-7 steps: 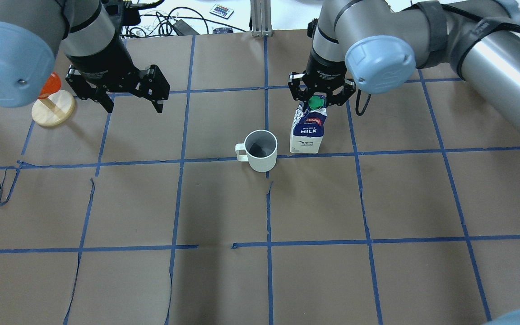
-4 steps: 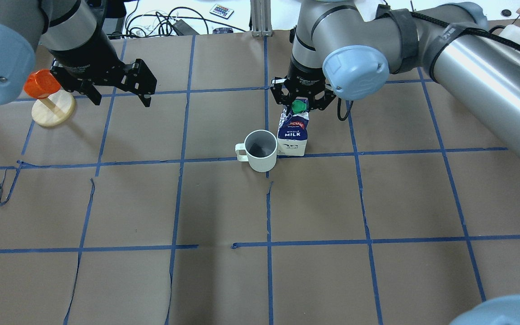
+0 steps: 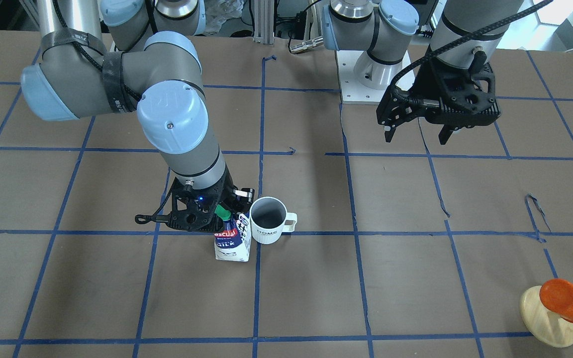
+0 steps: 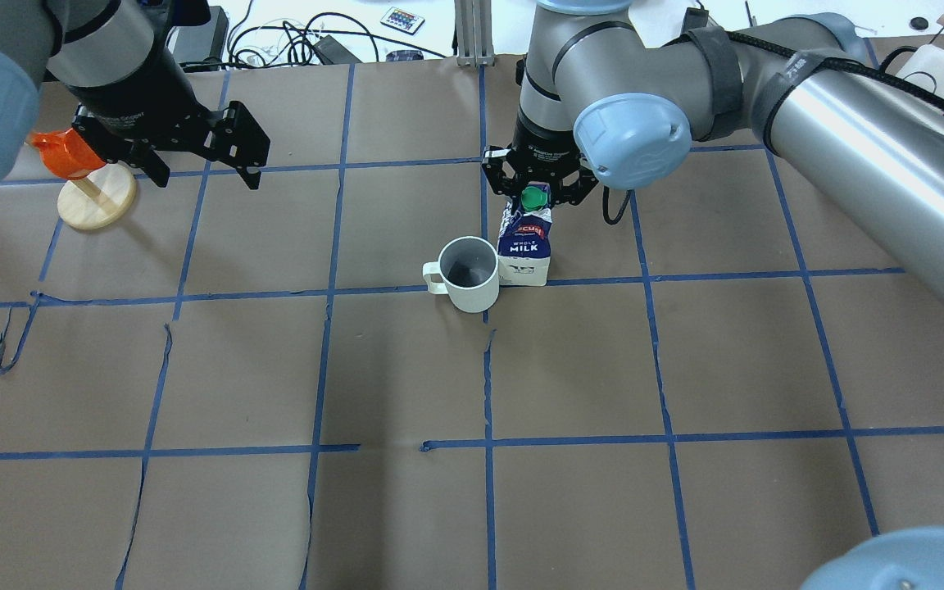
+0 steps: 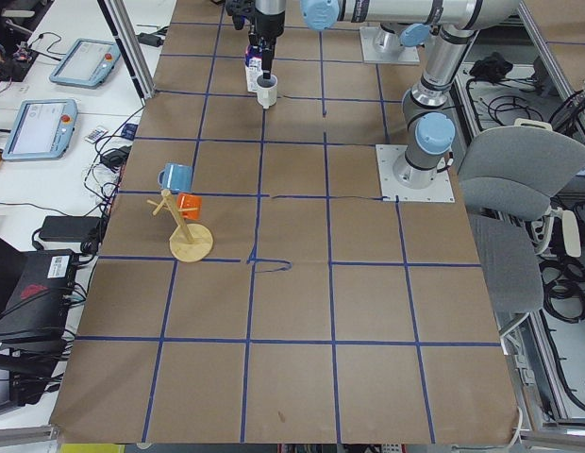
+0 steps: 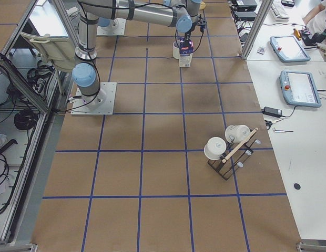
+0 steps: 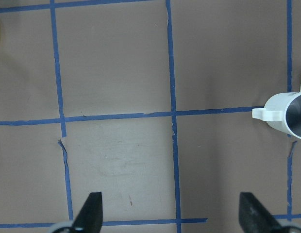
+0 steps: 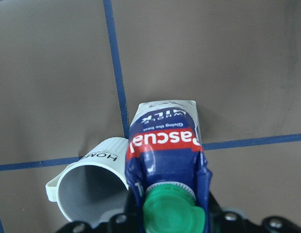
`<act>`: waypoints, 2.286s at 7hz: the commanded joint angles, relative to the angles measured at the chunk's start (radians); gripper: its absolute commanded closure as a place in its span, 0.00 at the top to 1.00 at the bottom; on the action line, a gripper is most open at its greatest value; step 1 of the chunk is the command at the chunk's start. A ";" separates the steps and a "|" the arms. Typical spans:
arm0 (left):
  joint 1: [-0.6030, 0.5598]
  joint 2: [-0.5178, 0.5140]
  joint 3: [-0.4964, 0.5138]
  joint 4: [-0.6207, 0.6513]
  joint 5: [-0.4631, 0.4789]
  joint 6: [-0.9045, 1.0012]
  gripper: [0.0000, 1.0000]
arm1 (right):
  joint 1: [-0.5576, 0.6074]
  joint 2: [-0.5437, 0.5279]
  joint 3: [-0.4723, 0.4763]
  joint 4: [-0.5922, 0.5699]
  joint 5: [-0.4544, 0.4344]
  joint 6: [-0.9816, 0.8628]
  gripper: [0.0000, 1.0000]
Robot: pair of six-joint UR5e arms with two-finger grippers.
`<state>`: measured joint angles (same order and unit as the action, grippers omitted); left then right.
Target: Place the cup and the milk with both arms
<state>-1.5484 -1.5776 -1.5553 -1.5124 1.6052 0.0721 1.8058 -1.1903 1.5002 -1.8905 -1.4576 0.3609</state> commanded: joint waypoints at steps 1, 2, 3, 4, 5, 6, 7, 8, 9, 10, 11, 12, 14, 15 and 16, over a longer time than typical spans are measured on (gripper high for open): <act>0.001 0.001 -0.002 0.000 0.001 0.000 1.00 | -0.006 -0.006 -0.008 -0.001 -0.009 -0.008 0.97; -0.001 0.001 -0.005 -0.002 -0.001 0.000 1.00 | -0.022 -0.023 -0.011 0.002 -0.013 -0.023 1.00; -0.001 0.001 -0.005 -0.002 0.001 0.000 1.00 | -0.052 -0.064 -0.009 0.016 -0.017 -0.067 1.00; -0.001 0.002 -0.005 -0.002 0.001 0.000 1.00 | -0.110 -0.124 -0.002 0.083 -0.012 -0.075 1.00; -0.001 0.002 -0.005 -0.002 0.001 0.000 1.00 | -0.181 -0.173 -0.001 0.127 -0.004 -0.077 1.00; -0.002 0.002 -0.008 -0.002 0.001 0.000 1.00 | -0.218 -0.201 0.000 0.151 -0.016 -0.077 1.00; -0.002 0.002 -0.008 -0.002 0.001 0.000 1.00 | -0.218 -0.225 0.000 0.190 -0.027 -0.080 1.00; -0.002 0.002 -0.008 0.000 0.001 0.000 1.00 | -0.217 -0.263 0.006 0.236 -0.032 -0.109 1.00; -0.004 0.002 -0.008 0.000 0.001 0.000 1.00 | -0.215 -0.275 0.006 0.313 -0.141 -0.191 1.00; -0.004 0.004 -0.009 0.000 0.001 0.000 1.00 | -0.207 -0.281 0.006 0.327 -0.159 -0.201 1.00; -0.004 0.007 -0.011 0.000 0.001 -0.002 1.00 | -0.207 -0.282 0.009 0.327 -0.153 -0.206 1.00; -0.004 0.007 -0.011 0.000 0.001 0.000 1.00 | -0.206 -0.284 0.002 0.327 -0.141 -0.206 1.00; -0.004 0.007 -0.012 0.000 0.001 0.000 1.00 | -0.206 -0.291 0.003 0.323 -0.109 -0.206 1.00; -0.004 0.007 -0.012 0.000 -0.001 -0.002 1.00 | -0.206 -0.291 0.006 0.323 -0.119 -0.207 1.00; -0.006 0.007 -0.012 0.000 0.001 -0.002 1.00 | -0.206 -0.291 0.006 0.323 -0.121 -0.207 1.00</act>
<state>-1.5529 -1.5709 -1.5675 -1.5125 1.6055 0.0711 1.5999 -1.4811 1.5052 -1.5673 -1.5749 0.1540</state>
